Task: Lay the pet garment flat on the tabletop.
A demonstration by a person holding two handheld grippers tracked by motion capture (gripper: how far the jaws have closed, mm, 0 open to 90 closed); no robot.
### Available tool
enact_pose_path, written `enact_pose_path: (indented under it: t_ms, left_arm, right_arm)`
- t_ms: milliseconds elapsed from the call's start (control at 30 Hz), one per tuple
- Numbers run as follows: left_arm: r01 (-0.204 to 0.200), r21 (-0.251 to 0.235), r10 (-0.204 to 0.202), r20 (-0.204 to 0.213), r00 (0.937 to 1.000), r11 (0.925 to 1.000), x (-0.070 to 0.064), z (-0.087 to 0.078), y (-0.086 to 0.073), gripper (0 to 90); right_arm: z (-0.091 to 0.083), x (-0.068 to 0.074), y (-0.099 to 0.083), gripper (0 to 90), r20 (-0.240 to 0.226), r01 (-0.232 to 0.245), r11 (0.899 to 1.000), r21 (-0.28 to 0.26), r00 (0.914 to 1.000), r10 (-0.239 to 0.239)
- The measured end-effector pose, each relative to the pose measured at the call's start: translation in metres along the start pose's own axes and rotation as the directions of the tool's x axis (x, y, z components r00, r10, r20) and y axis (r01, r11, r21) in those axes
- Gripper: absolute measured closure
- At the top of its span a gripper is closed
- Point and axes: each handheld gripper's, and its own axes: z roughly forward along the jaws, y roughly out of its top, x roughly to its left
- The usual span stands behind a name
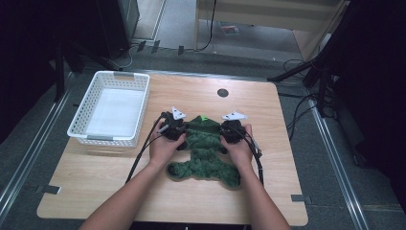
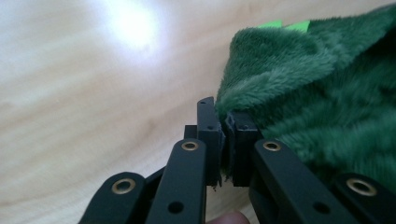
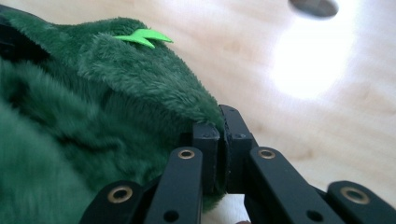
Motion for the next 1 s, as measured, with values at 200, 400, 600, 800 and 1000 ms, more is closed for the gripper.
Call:
enact_pose_path:
  t_ms: [200,400,600,800,1000]
  left_arm:
    - [0.083,-0.042,-0.084,-0.013,0.9964,0.9957,0.013,-0.013,0.004,58.4]
    - [0.156,-0.089,-0.153,0.035,0.9875,0.9837,0.016,-0.032,0.014,56.0]
    - [0.116,-0.025,-0.115,0.020,0.9932,0.9930,-0.001,-0.009,0.008,75.8]
    - [0.085,-0.010,-0.085,0.023,0.9961,0.9963,0.006,-0.006,0.005,82.8]
    - [0.029,0.017,-0.029,0.043,0.9986,0.9994,0.007,-0.003,-0.003,80.7]
  right_arm:
    - [-0.019,-0.011,-0.002,55.6,-0.098,-0.007,1.000,-0.004,0.9952,0.007]
    - [-0.064,-0.028,0.000,52.8,-0.181,-0.048,0.997,-0.054,0.9828,0.037]
    - [-0.050,-0.007,0.044,59.3,-0.212,-0.122,0.985,-0.118,0.9726,0.095]
    - [0.003,0.020,0.056,56.6,-0.212,-0.091,0.996,0.016,0.9728,0.093]
    - [0.024,0.016,0.035,60.3,-0.011,0.021,0.992,0.127,0.9997,-0.020]
